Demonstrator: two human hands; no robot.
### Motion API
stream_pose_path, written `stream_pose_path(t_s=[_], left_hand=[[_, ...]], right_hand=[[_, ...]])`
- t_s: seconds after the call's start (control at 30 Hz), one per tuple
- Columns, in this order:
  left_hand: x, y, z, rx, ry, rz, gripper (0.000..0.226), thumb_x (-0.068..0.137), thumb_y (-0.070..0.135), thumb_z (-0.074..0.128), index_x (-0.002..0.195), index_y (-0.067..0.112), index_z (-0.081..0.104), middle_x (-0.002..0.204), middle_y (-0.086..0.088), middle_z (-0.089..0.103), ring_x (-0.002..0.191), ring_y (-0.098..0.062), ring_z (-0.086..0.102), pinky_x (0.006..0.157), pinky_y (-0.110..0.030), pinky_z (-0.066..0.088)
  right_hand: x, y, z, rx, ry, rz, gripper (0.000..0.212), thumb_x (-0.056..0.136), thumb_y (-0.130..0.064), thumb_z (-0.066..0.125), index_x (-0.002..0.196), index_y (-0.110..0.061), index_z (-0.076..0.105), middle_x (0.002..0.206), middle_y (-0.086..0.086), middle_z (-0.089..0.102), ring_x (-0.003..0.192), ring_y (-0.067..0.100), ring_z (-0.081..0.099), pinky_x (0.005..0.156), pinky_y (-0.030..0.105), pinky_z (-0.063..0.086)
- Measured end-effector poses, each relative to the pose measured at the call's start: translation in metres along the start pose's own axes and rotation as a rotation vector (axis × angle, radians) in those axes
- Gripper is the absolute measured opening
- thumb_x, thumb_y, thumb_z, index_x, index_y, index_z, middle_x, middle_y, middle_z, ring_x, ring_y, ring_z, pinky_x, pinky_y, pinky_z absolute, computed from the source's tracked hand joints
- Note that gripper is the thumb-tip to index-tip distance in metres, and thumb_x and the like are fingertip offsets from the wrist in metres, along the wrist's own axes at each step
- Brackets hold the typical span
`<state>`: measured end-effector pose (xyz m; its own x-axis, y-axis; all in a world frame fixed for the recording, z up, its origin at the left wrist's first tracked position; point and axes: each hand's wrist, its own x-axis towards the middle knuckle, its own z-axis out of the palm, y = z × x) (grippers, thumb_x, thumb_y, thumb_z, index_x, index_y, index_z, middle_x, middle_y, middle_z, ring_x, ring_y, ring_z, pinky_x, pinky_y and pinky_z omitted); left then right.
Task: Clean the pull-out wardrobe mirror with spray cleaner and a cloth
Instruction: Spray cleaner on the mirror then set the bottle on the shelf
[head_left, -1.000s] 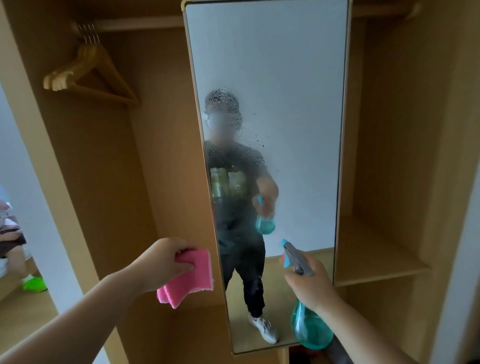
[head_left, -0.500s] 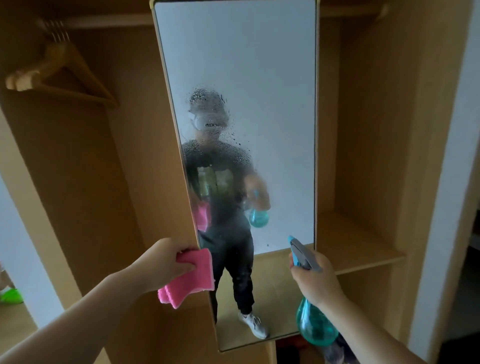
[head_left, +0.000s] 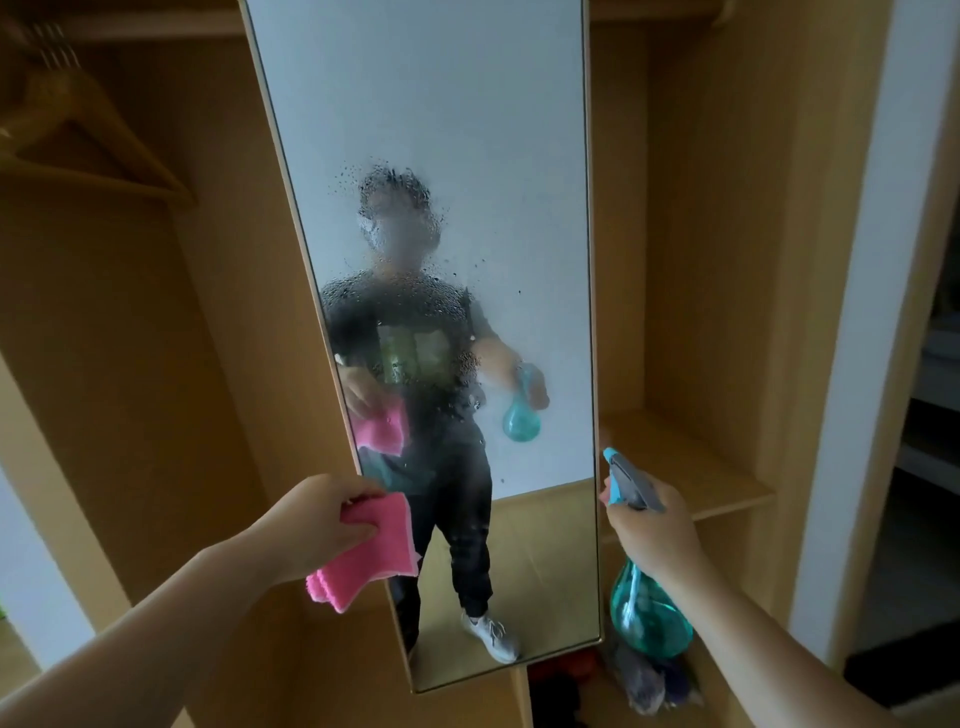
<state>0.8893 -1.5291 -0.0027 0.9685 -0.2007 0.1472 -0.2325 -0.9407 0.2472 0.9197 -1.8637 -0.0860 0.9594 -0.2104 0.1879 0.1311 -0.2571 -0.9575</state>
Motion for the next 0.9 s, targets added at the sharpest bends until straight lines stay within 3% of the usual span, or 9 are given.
stream_pose_path(t_s=[0.1, 0.27, 0.4, 0.63, 0.77, 0.9], left_hand=[[0.000, 0.000, 0.002, -0.001, -0.016, -0.009, 0.032, 0.093, 0.016, 0.058, 0.111, 0.042, 0.054, 0.100, 0.024, 0.059, 0.090, 0.001, 0.057, 0.075, -0.019, 0.052], [-0.002, -0.005, 0.009, 0.011, -0.049, -0.028, 0.035, 0.093, 0.011, 0.054, 0.117, 0.036, 0.056, 0.099, 0.022, 0.059, 0.087, 0.000, 0.059, 0.064, -0.016, 0.050], [-0.008, -0.008, 0.015, 0.040, -0.043, -0.034, 0.029, 0.092, 0.013, 0.055, 0.110, 0.036, 0.056, 0.098, 0.019, 0.060, 0.085, 0.000, 0.058, 0.064, -0.015, 0.051], [-0.026, -0.016, 0.041, 0.026, 0.024, -0.086, 0.018, 0.096, 0.021, 0.053, 0.104, 0.037, 0.053, 0.094, 0.018, 0.059, 0.082, 0.002, 0.059, 0.064, -0.013, 0.051], [-0.036, -0.021, 0.057, -0.051, 0.047, -0.150, 0.016, 0.100, 0.020, 0.047, 0.104, 0.034, 0.053, 0.091, 0.017, 0.060, 0.078, 0.000, 0.061, 0.063, -0.016, 0.052], [-0.047, -0.027, 0.078, -0.075, 0.090, -0.163, 0.025, 0.099, 0.021, 0.047, 0.106, 0.045, 0.049, 0.100, 0.021, 0.055, 0.085, 0.000, 0.057, 0.072, -0.019, 0.050]], right_hand=[[-0.002, 0.007, -0.003, 0.006, 0.015, 0.011, 0.011, 0.089, -0.003, 0.056, 0.081, -0.010, 0.056, 0.064, 0.008, 0.044, 0.052, 0.017, 0.040, 0.043, 0.023, 0.033], [-0.005, 0.019, -0.007, -0.045, -0.059, 0.029, 0.022, 0.087, 0.002, 0.052, 0.101, -0.013, 0.060, 0.073, 0.012, 0.053, 0.051, 0.015, 0.040, 0.041, 0.019, 0.031], [-0.014, 0.033, -0.005, -0.043, -0.090, 0.075, 0.027, 0.088, 0.002, 0.052, 0.104, -0.019, 0.056, 0.075, 0.019, 0.053, 0.053, 0.016, 0.040, 0.045, 0.022, 0.033], [-0.026, 0.062, 0.007, -0.067, -0.118, 0.143, 0.043, 0.088, 0.003, 0.051, 0.125, -0.020, 0.053, 0.069, 0.005, 0.052, 0.046, 0.010, 0.040, 0.042, 0.018, 0.034], [-0.029, 0.069, 0.014, -0.083, -0.094, 0.138, 0.039, 0.087, 0.004, 0.052, 0.121, -0.014, 0.058, 0.065, 0.002, 0.049, 0.045, 0.010, 0.041, 0.043, 0.020, 0.035], [-0.035, 0.075, 0.022, -0.077, -0.079, 0.150, 0.034, 0.087, 0.004, 0.053, 0.117, -0.012, 0.059, 0.064, -0.001, 0.048, 0.044, 0.009, 0.042, 0.041, 0.016, 0.034]])
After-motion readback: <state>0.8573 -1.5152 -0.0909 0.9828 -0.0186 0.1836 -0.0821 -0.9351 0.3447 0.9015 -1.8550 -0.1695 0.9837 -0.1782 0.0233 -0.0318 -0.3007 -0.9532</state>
